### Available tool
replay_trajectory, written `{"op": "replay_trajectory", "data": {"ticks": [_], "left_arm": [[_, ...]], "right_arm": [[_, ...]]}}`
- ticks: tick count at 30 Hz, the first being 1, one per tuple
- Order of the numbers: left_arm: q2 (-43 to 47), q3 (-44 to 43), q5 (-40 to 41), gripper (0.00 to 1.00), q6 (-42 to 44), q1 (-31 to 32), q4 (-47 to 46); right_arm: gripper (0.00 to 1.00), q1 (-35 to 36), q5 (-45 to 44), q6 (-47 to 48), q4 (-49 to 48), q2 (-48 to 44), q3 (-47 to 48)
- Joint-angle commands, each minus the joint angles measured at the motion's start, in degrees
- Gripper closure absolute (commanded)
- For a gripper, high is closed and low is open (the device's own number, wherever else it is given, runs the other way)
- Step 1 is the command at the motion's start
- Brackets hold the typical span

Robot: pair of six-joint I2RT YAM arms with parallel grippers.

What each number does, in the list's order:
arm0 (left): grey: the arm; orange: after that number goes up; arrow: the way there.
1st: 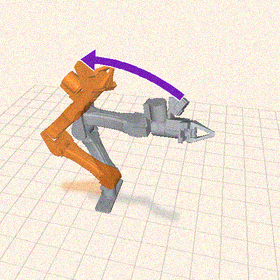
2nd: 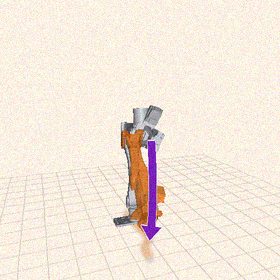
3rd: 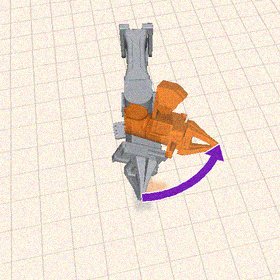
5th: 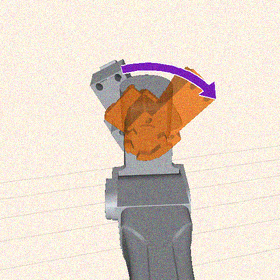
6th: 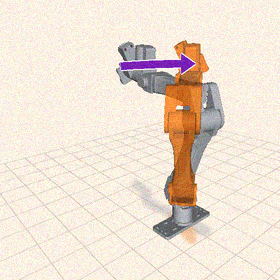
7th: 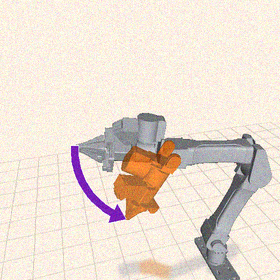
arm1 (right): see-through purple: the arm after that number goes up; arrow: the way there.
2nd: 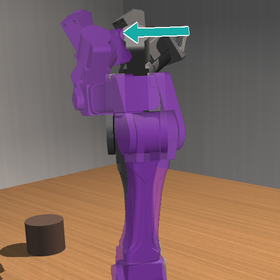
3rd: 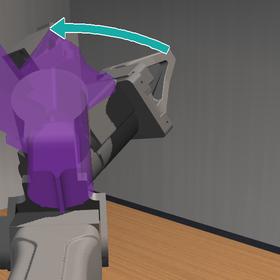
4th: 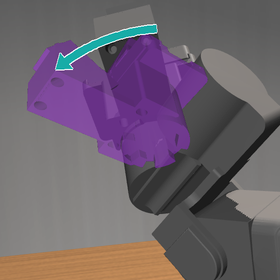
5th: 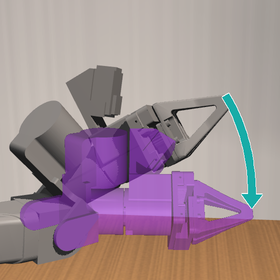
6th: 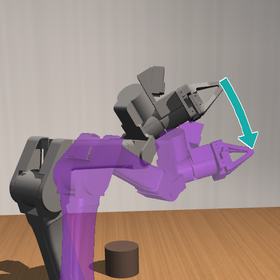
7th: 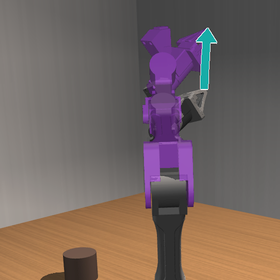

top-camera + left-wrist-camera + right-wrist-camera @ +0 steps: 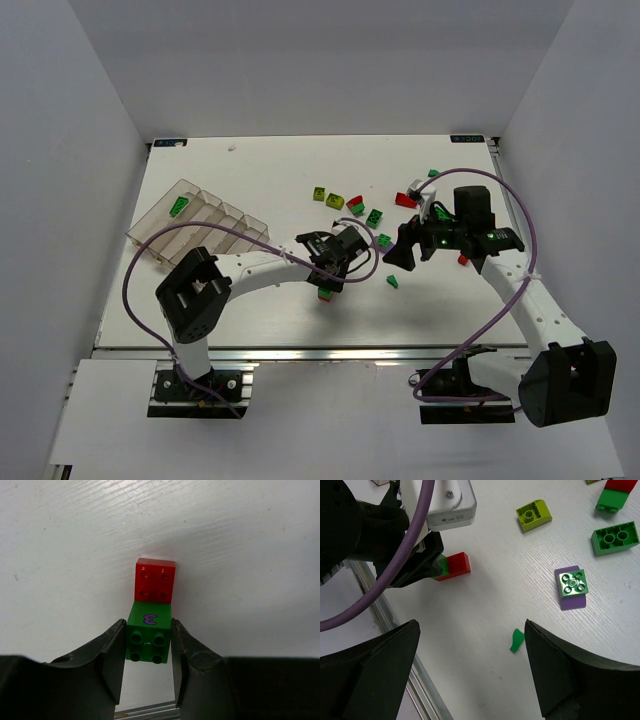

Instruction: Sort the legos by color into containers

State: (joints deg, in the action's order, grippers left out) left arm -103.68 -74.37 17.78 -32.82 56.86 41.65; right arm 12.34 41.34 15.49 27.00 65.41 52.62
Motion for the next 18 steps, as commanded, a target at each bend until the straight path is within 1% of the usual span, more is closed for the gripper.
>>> {"op": "replay_trajectory", "data": {"ticks": [1,4,5,7,8,9,10,11,12,13,14,15,18], "left_arm": [[0.8,-1.7,-0.7,0.66,0.1,0.4,0.2],[1.1,-1.7,-1.0,0.76,-0.1,0.4,0.8],[2.2,-1.8,-1.3,0.87,-0.3,0.4,1.1],[4.2,-1.9,-1.9,0.97,-1.1,0.3,0.3],[7.2,-1.7,-2.7,1.0,-1.5,-0.2,-2.2],[9.1,-1.1,-6.8,1.0,-1.5,-0.6,-4.4],[11.2,1.7,-9.7,1.0,-2.1,-1.4,-7.5],[13.6,3.5,-12.8,1.0,-2.6,-2.1,-14.8],[18.1,5.6,-18.9,1.0,-4.1,-3.8,-18.7],[20.2,10.3,-22.2,1.0,-4.8,-4.8,-22.8],[22.1,12.5,-24.5,1.0,-5.5,-6.4,-29.4],[25.2,14.2,-27.8,1.0,-6.5,-7.2,-31.8],[27.8,19.0,-31.5,1.0,-7.2,-9.0,-38.0]], "right_arm": [[0.11,-0.5,1.5,0.2,-0.1,-1.0,1.3],[0.11,-0.5,1.6,0.2,-0.1,-1.2,1.3],[0.11,-0.5,1.7,0.2,0.0,-1.2,1.4],[0.12,-0.6,3.6,0.4,0.2,-1.2,1.7],[0.12,-0.6,5.0,0.7,0.5,-1.2,1.7],[0.12,-0.6,6.5,0.9,0.9,-1.1,1.9],[0.12,-0.5,12.0,1.3,2.3,-0.8,2.0],[0.12,-0.5,15.1,2.1,3.6,-0.5,2.2],[0.12,-0.5,17.5,2.7,4.7,-0.4,2.5],[0.12,-0.5,20.8,2.0,4.7,-0.3,2.3],[0.12,-0.6,21.7,1.4,4.6,-0.4,2.2],[0.12,-0.6,22.1,0.1,4.3,-0.5,2.1],[0.11,-0.7,21.9,-2.3,1.9,-1.5,2.0]]}}
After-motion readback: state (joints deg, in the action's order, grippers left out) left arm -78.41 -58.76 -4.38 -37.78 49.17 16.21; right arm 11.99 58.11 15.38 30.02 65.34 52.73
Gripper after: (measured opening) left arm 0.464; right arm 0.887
